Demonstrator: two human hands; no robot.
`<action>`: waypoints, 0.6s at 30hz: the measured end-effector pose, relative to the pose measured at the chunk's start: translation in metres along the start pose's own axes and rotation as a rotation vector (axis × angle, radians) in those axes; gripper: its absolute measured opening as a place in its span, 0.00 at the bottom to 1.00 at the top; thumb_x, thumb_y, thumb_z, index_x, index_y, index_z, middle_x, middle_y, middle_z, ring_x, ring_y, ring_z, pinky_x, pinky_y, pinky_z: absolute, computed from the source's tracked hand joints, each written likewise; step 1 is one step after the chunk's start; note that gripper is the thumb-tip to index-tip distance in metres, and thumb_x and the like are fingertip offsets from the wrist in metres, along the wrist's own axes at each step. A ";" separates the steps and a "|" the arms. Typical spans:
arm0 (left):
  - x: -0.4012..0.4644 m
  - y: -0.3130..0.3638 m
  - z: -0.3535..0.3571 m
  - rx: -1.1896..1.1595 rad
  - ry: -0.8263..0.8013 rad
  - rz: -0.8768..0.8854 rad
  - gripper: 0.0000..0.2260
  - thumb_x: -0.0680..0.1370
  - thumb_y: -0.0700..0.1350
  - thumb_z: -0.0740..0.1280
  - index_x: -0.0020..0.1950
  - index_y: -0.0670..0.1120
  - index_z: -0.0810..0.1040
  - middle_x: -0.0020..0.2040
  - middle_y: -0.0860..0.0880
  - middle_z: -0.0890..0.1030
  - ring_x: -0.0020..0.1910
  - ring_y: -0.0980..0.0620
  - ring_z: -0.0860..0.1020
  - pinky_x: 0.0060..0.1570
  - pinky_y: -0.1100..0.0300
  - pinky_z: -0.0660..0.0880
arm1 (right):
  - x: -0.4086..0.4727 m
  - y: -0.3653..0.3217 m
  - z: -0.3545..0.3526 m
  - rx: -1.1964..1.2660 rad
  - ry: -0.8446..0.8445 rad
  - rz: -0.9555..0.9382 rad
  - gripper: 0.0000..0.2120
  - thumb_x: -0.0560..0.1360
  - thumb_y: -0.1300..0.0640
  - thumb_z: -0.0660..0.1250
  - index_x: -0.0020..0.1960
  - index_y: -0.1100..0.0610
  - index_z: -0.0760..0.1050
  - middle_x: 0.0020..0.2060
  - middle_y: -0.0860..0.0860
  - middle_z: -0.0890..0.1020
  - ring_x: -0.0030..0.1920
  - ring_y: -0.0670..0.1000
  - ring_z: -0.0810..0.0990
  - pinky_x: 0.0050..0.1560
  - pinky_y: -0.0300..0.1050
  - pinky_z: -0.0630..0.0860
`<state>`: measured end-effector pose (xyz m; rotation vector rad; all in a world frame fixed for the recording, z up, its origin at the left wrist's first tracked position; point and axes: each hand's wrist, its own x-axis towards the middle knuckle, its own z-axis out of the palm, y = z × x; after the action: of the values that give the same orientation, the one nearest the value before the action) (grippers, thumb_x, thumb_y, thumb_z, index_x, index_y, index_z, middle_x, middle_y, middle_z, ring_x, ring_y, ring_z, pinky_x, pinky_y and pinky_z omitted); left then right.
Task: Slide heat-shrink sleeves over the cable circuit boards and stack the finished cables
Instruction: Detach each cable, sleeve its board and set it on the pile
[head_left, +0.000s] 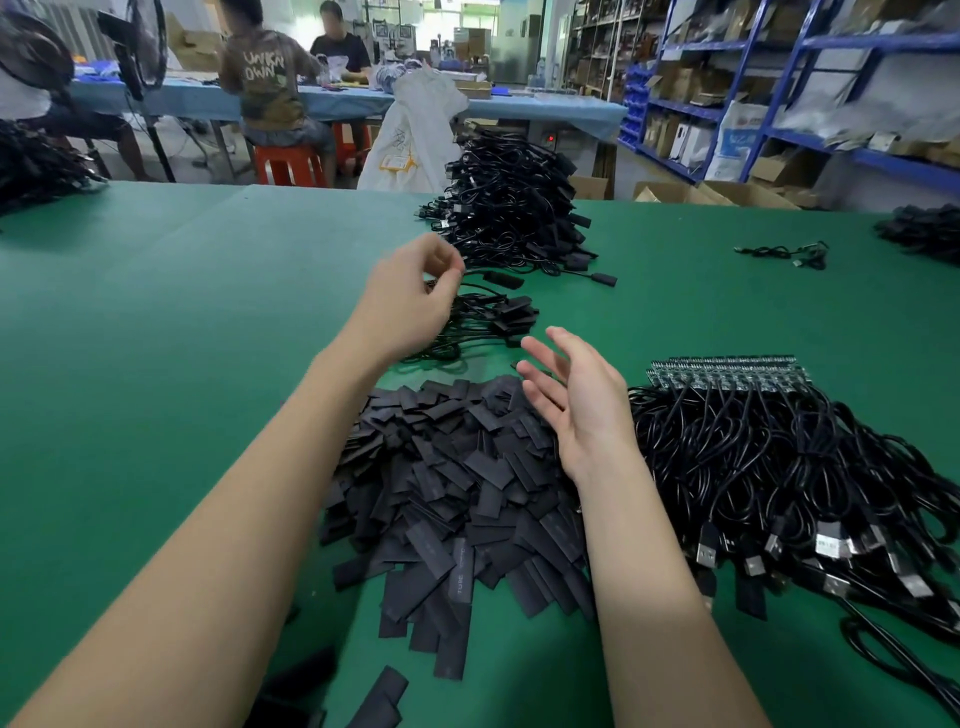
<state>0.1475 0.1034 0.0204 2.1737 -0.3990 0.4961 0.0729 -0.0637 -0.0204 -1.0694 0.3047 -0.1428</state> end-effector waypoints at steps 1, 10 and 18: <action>0.013 0.000 0.002 0.064 -0.010 0.041 0.04 0.83 0.43 0.63 0.54 0.47 0.78 0.47 0.53 0.80 0.38 0.64 0.73 0.37 0.76 0.67 | 0.000 0.001 0.000 -0.004 0.000 0.002 0.08 0.82 0.54 0.67 0.59 0.54 0.78 0.45 0.48 0.88 0.40 0.47 0.86 0.38 0.39 0.81; 0.069 -0.014 0.051 0.508 -0.190 0.224 0.09 0.79 0.43 0.66 0.58 0.49 0.81 0.59 0.47 0.80 0.61 0.44 0.75 0.61 0.47 0.70 | 0.004 0.004 0.001 -0.031 -0.002 0.004 0.07 0.81 0.54 0.68 0.58 0.54 0.79 0.44 0.48 0.88 0.38 0.45 0.84 0.38 0.37 0.81; 0.023 -0.043 0.074 0.752 -0.172 0.066 0.10 0.77 0.44 0.67 0.58 0.46 0.75 0.53 0.45 0.79 0.54 0.41 0.78 0.43 0.51 0.70 | 0.003 0.005 0.002 -0.031 -0.005 0.011 0.07 0.81 0.56 0.68 0.57 0.55 0.80 0.44 0.49 0.88 0.36 0.45 0.83 0.38 0.37 0.80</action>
<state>0.2020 0.0674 -0.0390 2.9507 -0.4206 0.5555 0.0760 -0.0603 -0.0239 -1.0982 0.3090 -0.1254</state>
